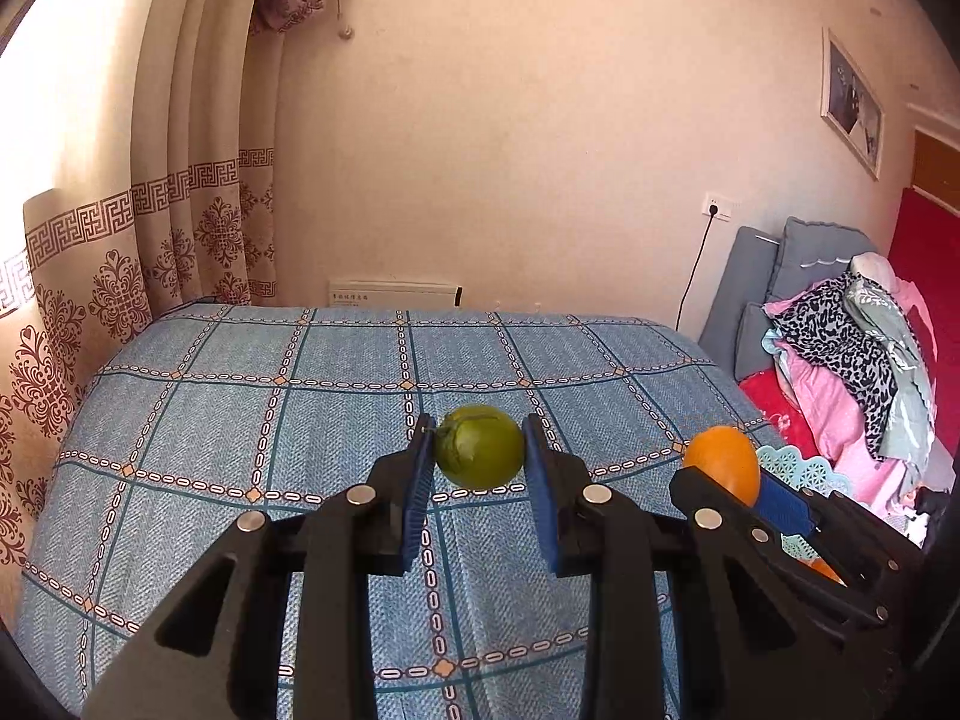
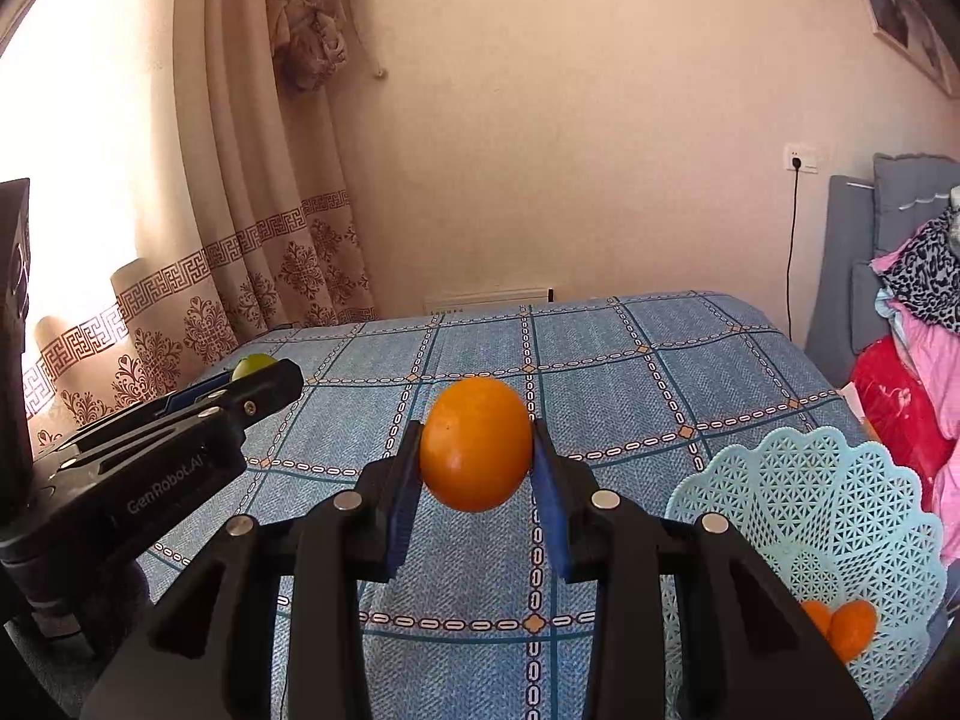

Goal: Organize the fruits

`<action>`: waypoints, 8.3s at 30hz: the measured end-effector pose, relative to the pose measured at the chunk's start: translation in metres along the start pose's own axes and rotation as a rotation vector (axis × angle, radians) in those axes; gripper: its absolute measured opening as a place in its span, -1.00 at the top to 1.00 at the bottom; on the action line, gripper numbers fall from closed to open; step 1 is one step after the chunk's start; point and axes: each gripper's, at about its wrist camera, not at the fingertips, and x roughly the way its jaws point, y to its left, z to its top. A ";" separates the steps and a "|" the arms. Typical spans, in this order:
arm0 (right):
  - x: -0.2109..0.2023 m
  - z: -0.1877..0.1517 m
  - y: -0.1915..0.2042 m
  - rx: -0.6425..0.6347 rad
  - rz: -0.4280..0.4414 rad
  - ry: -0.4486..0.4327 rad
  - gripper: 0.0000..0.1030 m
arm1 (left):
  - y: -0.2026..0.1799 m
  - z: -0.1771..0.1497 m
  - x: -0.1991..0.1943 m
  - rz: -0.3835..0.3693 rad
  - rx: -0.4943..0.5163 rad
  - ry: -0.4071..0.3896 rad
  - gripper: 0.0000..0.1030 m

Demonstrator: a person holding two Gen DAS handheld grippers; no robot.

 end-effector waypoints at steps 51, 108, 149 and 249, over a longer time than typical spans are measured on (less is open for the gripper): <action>-0.060 -0.080 -0.126 0.204 -0.247 0.151 0.31 | -0.114 -0.053 0.000 -0.270 0.198 0.098 0.42; -0.093 -0.084 -0.142 0.222 -0.331 0.048 -0.36 | -0.117 -0.076 0.041 -0.260 0.151 0.145 -0.82; -0.108 -0.092 -0.125 0.094 -0.397 0.077 -0.91 | -0.140 -0.068 -0.021 -0.163 0.489 0.019 -0.94; -0.091 -0.101 -0.096 0.017 -0.485 0.148 -0.90 | -0.149 -0.090 -0.016 -0.145 0.690 0.043 -0.95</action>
